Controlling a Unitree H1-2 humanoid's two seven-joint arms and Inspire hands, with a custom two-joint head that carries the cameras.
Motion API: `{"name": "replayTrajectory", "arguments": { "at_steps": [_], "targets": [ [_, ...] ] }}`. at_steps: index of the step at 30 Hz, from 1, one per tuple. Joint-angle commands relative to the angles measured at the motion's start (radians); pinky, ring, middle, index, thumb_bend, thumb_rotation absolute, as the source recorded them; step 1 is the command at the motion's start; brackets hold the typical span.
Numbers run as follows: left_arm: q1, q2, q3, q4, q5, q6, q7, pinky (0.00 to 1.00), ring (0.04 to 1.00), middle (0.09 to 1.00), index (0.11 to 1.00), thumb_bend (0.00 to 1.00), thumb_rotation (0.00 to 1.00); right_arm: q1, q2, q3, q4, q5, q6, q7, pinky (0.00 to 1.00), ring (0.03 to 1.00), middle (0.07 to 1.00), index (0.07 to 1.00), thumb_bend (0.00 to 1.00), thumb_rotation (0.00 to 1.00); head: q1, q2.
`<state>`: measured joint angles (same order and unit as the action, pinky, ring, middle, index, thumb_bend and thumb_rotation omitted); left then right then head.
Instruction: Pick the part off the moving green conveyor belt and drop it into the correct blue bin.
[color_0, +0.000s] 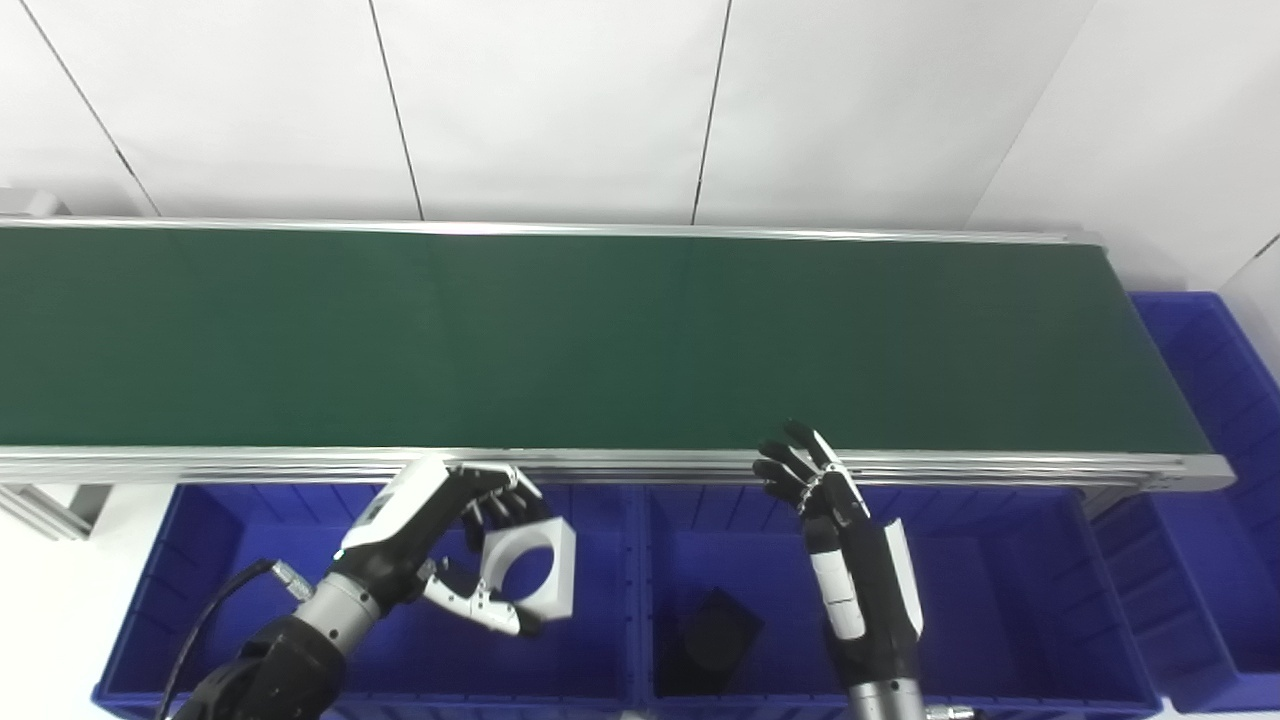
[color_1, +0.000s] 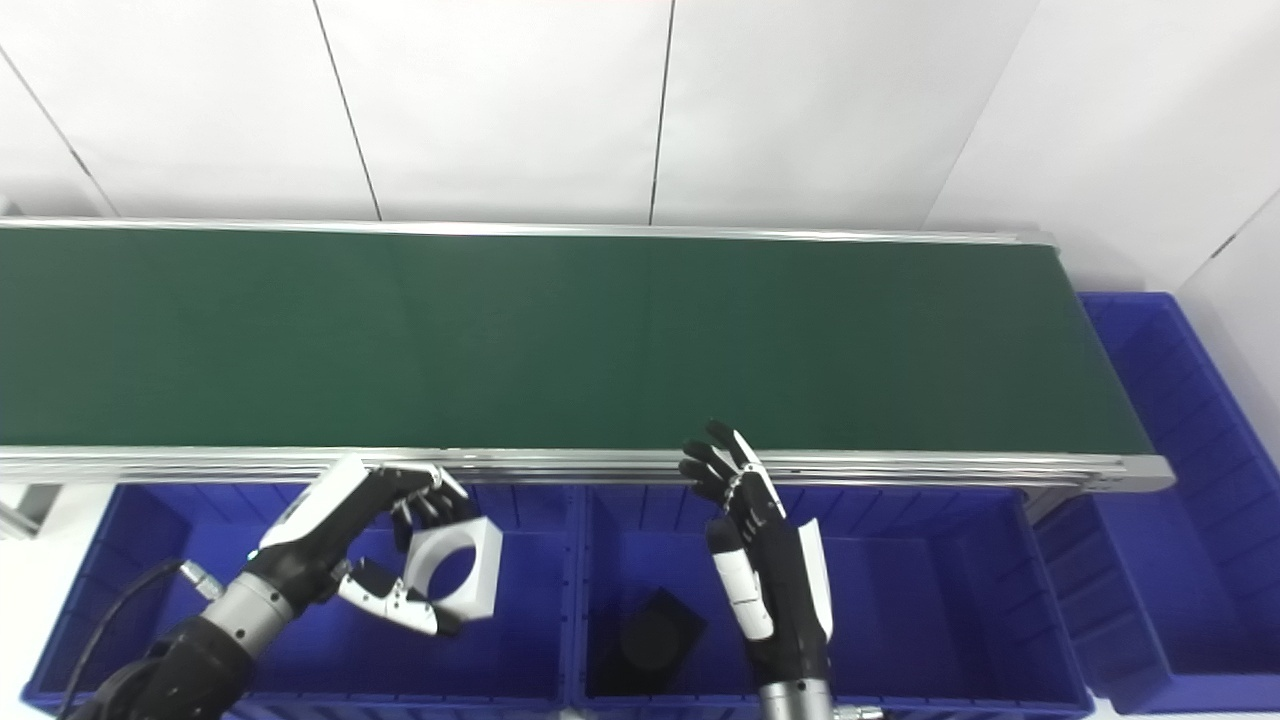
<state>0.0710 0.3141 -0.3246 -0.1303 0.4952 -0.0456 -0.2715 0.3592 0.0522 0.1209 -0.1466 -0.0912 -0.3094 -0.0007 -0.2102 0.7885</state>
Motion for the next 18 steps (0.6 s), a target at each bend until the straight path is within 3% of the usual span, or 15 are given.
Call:
{"name": "replayTrajectory", "arguments": {
  "at_steps": [1, 9, 11, 12, 13, 14, 16, 17, 18],
  "targets": [
    [-0.016, 0.009, -0.01, -0.025, 0.045, 0.041, -0.016, 0.31, 0.407, 0.492, 0.548, 0.47, 0.0, 0.003, 0.007, 0.002, -0.031, 0.013, -0.012, -0.002, 0.79, 0.796, 0.826, 0.898, 0.71, 0.91, 0.003, -0.002],
    [-0.04, 0.0, -0.039, 0.021, 0.177, 0.162, -0.038, 0.29, 0.41, 0.486, 0.574, 0.46, 0.0, 0.008, 0.006, 0.005, -0.028, 0.016, -0.012, 0.0, 0.79, 0.797, 0.823, 0.897, 0.72, 0.91, 0.019, -0.014],
    [-0.043, -0.008, -0.044, 0.012, 0.215, 0.223, -0.058, 0.42, 0.409, 0.506, 0.552, 0.49, 0.0, 0.009, 0.008, 0.004, -0.026, 0.017, -0.016, -0.002, 0.79, 0.794, 0.821, 0.894, 0.71, 0.91, 0.021, -0.015],
    [-0.047, -0.01, -0.051, 0.009, 0.235, 0.257, -0.078, 0.42, 0.409, 0.507, 0.55, 0.49, 0.0, 0.009, 0.008, 0.004, -0.024, 0.017, -0.018, -0.003, 0.79, 0.794, 0.821, 0.893, 0.71, 0.91, 0.021, -0.017],
    [-0.053, -0.01, -0.059, 0.007, 0.256, 0.292, -0.103, 0.46, 0.516, 0.615, 0.525, 0.5, 0.02, 0.009, 0.008, 0.004, -0.023, 0.016, -0.019, -0.003, 0.78, 0.796, 0.822, 0.894, 0.71, 0.91, 0.022, -0.019],
    [-0.061, -0.005, -0.074, 0.005, 0.279, 0.322, -0.135, 0.51, 0.616, 0.716, 0.684, 0.55, 0.01, 0.009, 0.008, 0.004, -0.021, 0.016, -0.021, -0.003, 0.79, 0.796, 0.822, 0.894, 0.71, 0.92, 0.021, -0.019],
    [-0.076, 0.005, -0.1, 0.006, 0.316, 0.36, -0.186, 0.63, 0.757, 0.817, 0.808, 0.58, 0.09, 0.008, 0.006, 0.005, -0.017, 0.016, -0.024, -0.001, 0.79, 0.797, 0.822, 0.895, 0.71, 0.92, 0.022, -0.021],
    [-0.08, 0.006, -0.104, 0.006, 0.315, 0.374, -0.202, 0.72, 0.857, 0.902, 0.886, 0.64, 0.19, 0.008, 0.005, 0.005, -0.016, 0.016, -0.025, -0.001, 0.79, 0.798, 0.823, 0.895, 0.71, 0.92, 0.022, -0.021],
    [-0.081, 0.004, -0.104, 0.005, 0.313, 0.382, -0.211, 0.73, 0.865, 0.91, 0.893, 0.65, 0.2, 0.008, 0.004, 0.005, -0.015, 0.015, -0.026, -0.001, 0.79, 0.798, 0.823, 0.895, 0.71, 0.92, 0.022, -0.021]
  ]
}}
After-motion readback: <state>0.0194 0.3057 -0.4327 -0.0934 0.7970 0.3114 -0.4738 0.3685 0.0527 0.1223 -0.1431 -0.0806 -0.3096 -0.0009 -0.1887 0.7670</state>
